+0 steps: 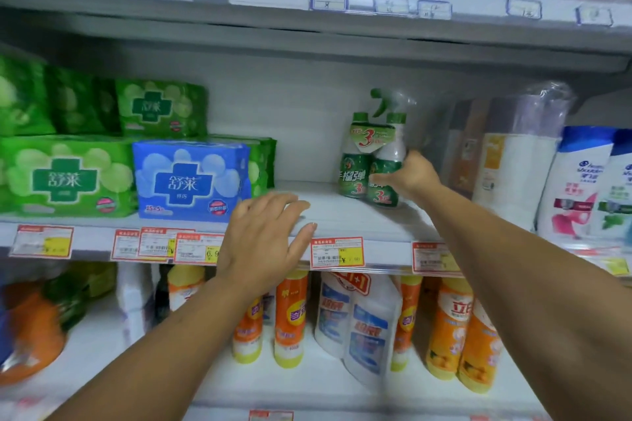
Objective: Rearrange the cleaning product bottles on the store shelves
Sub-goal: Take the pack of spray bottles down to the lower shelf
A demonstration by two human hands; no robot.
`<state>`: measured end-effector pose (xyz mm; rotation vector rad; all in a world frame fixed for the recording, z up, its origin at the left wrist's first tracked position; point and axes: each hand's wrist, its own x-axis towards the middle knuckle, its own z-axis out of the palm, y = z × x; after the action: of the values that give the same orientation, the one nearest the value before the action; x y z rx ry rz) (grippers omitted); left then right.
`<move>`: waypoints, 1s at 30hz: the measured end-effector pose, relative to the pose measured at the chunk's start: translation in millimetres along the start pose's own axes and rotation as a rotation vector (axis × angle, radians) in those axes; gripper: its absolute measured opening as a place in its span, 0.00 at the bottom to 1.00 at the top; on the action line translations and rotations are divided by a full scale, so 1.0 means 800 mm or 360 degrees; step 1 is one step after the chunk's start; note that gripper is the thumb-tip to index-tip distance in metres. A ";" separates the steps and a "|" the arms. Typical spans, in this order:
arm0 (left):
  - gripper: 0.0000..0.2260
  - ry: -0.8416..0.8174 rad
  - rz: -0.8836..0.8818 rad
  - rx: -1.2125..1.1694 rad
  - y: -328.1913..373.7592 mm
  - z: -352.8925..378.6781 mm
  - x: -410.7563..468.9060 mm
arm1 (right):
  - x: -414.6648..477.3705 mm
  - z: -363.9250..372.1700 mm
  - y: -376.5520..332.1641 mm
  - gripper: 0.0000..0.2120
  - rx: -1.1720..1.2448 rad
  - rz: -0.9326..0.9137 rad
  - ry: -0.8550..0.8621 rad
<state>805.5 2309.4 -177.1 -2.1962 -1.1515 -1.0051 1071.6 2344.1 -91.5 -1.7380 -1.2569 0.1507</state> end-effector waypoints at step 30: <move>0.43 -0.0683 -0.0615 -0.1152 0.012 -0.047 -0.184 | -0.335 0.031 0.069 0.38 0.0393 -0.0754 -0.0655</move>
<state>742.8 2204.9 -268.4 -2.9302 -1.6402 -1.2969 970.1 2146.6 -253.7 -1.1928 -1.8312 0.3803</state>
